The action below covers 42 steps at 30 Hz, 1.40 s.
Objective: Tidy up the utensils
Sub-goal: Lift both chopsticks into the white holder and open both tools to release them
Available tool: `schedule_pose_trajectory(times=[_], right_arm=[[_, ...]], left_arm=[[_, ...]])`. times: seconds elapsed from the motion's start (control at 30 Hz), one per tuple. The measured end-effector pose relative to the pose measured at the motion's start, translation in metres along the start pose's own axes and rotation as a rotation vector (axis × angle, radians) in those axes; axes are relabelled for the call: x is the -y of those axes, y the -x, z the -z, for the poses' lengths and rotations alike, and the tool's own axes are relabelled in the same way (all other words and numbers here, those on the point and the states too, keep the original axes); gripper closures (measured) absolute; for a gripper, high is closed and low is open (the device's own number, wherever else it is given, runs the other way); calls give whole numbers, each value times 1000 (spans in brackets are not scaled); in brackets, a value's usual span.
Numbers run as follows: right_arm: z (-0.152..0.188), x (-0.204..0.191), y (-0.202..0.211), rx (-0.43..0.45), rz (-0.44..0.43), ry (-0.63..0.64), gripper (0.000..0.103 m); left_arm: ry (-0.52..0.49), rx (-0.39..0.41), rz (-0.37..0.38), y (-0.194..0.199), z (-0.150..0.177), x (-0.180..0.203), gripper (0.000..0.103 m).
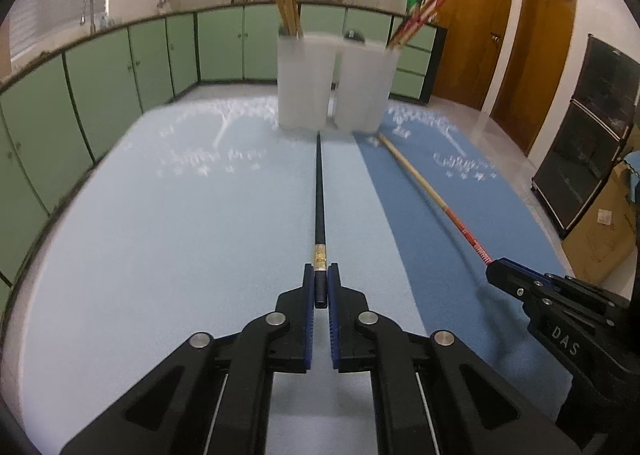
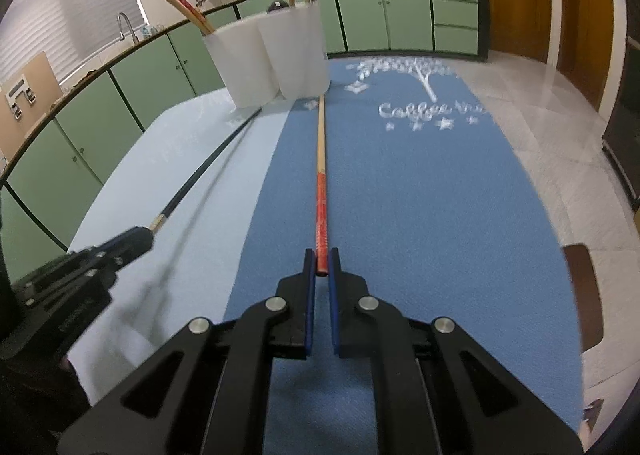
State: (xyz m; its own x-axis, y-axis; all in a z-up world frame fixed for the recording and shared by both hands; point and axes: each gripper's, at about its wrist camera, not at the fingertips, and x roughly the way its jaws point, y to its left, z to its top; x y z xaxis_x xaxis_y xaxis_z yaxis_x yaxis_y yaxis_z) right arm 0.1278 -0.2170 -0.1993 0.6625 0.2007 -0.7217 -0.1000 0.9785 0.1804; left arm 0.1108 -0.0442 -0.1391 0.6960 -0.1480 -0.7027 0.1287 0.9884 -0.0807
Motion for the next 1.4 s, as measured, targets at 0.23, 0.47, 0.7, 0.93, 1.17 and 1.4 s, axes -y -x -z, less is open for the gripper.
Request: schedule_pose_trajectory(times=[0.23,0.47,0.7,0.93,1.17,1.4], right_arm=[[-23,-7,35,88,15,45,98],[-60,-16,71,176,6,83,98],[-103,-26,97,230,-45,116,98],[-145,-34,107,241,-84,157,98],[-178,-41,113,253,-107,195,98],[-214,-47,125,293,-134,222,98]], left_arm=[[-20,96,19,39,-26,-1,97],[-51,202,48,70,-60,3,97],[-94,255,90,83,-93,10,97],[-117,252,156,80,-123,13,97],[-137,276,173,81,-140,15,97],[-138,340,173,93,-163,11,97]])
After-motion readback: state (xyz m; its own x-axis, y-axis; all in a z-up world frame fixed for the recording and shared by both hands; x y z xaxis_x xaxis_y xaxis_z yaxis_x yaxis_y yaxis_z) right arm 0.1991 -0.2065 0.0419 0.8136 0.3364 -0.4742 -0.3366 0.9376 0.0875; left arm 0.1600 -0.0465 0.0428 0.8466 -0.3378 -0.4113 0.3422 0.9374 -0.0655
